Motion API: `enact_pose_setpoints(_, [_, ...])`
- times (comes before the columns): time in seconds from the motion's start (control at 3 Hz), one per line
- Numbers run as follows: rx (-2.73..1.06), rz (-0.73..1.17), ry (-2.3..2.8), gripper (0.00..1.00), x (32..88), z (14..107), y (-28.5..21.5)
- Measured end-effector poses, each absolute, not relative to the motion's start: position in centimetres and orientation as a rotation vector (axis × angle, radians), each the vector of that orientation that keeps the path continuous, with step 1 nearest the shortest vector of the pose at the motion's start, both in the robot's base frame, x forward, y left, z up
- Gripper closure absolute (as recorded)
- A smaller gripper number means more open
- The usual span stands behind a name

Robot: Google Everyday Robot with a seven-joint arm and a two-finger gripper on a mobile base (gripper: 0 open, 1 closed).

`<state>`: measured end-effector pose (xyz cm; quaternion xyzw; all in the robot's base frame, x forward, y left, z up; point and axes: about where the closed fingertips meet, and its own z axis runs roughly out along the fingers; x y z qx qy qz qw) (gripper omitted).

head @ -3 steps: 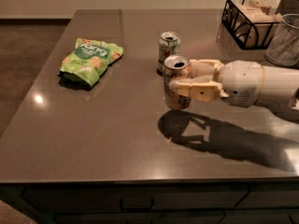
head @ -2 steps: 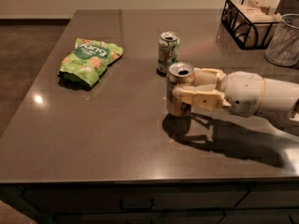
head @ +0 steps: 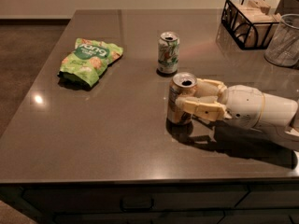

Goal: Place orange can upright

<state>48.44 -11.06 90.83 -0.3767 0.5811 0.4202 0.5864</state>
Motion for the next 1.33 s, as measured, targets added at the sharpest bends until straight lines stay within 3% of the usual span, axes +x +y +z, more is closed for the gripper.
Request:
enact_pose_setpoints(1.0, [-0.891, 0.986, 1.348, 0.13, 48.38, 91.09, -10.34])
enact_pose_setpoints(1.33, [-0.895, 0.988, 1.346, 0.00, 48.35, 91.17, -10.12])
